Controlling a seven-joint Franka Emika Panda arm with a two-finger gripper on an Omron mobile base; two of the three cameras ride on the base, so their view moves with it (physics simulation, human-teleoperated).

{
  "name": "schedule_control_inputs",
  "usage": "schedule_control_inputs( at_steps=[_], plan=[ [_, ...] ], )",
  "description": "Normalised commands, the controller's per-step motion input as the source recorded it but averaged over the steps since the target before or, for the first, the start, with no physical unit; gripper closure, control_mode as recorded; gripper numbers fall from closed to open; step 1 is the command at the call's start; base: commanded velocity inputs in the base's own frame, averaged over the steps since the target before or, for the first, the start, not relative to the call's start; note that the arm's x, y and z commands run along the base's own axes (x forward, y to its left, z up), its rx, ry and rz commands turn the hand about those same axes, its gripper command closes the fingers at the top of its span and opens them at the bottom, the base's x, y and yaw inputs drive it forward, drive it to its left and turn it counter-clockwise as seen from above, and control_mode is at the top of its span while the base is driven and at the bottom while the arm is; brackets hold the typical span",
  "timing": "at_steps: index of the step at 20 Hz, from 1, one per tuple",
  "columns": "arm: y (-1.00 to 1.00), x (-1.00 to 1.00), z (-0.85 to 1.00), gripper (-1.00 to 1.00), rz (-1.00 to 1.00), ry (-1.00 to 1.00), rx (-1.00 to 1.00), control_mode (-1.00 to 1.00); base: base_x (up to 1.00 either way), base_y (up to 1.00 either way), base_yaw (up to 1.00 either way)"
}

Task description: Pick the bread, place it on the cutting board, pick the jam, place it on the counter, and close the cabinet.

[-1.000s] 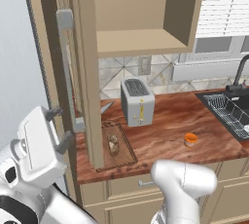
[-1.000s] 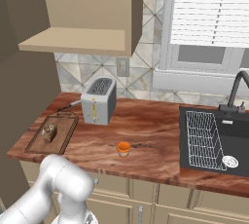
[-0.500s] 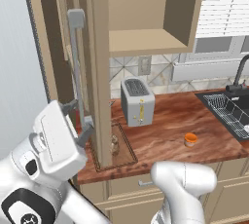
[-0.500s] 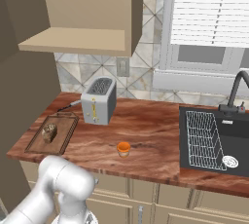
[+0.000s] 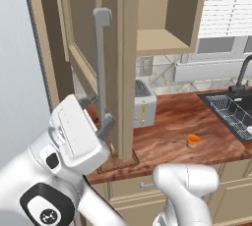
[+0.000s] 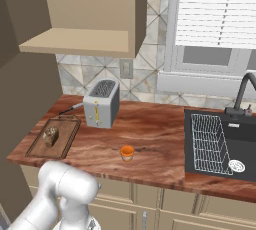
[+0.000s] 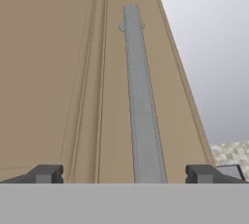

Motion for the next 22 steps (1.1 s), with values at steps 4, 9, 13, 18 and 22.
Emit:
schedule_control_inputs(
  at_steps=[4, 9, 13, 18, 22],
  plan=[
    [-0.32, 0.0, 0.13, -1.0, 0.01, 0.0, 0.0, -1.0, 0.0, 0.0, 0.0],
    [-0.46, 0.0, 0.09, -1.0, 0.05, 0.01, 0.0, -1.0, 0.0, 0.0, 0.0],
    [-0.58, 0.0, 0.06, -1.0, 0.11, 0.01, 0.0, -1.0, 0.0, 0.0, 0.0],
    [-0.57, 0.0, 0.02, -1.0, 0.11, 0.01, 0.0, -1.0, 0.0, 0.0, 0.0],
    [-0.51, 0.0, 0.0, -1.0, 0.11, 0.03, 0.0, -1.0, 0.0, 0.0, 0.0]
  ],
)
